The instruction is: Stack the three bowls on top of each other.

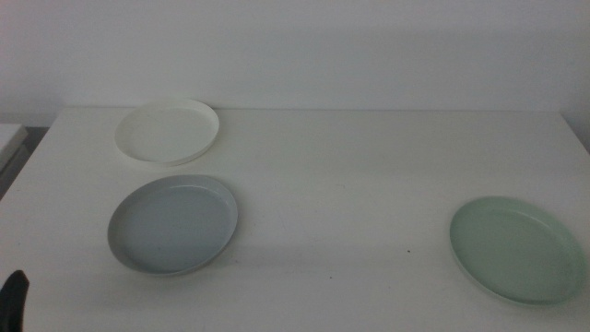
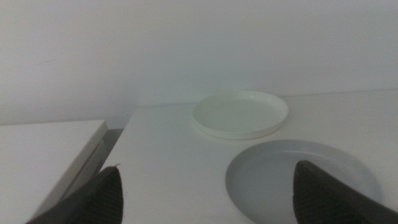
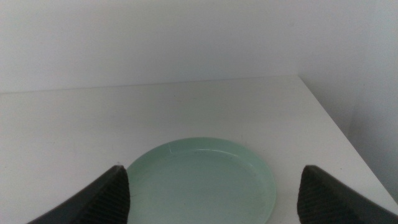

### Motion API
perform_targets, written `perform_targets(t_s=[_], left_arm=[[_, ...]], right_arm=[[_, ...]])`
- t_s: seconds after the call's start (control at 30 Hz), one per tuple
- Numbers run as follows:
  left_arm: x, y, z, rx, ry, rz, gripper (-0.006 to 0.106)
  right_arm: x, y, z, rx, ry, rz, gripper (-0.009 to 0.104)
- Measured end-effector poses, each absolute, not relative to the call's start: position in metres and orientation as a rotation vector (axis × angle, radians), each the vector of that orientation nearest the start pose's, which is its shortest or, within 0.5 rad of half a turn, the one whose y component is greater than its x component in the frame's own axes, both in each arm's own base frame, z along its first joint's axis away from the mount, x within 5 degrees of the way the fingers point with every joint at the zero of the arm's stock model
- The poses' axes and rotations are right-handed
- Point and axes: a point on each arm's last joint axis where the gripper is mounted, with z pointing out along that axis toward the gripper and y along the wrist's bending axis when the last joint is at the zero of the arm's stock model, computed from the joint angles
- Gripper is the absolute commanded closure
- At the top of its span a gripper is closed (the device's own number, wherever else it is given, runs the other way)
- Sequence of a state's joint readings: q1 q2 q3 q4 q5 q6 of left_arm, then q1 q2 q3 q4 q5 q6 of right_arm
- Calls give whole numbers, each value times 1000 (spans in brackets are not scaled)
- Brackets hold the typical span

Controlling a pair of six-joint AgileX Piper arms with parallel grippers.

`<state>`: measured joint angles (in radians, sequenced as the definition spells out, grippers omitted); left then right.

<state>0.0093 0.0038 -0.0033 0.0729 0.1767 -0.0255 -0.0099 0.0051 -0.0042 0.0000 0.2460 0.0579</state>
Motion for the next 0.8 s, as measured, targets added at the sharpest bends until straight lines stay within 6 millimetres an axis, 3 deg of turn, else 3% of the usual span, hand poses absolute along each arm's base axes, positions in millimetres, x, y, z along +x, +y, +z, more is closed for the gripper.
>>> perform_targets(t_s=[0.17, 0.33, 0.6, 0.8], left_arm=[[56, 2, 224, 19, 1638, 54, 7], [65, 3, 270, 14, 1698, 58, 7], [95, 4, 355, -16, 1954, 44, 7], [121, 0, 389, -40, 2209, -21, 7]], right_arm=[[56, -1, 192, 59, 1730, 35, 2], [56, -1, 192, 59, 1730, 35, 2], [56, -1, 192, 59, 1730, 35, 2], [56, -1, 192, 59, 1730, 35, 2]])
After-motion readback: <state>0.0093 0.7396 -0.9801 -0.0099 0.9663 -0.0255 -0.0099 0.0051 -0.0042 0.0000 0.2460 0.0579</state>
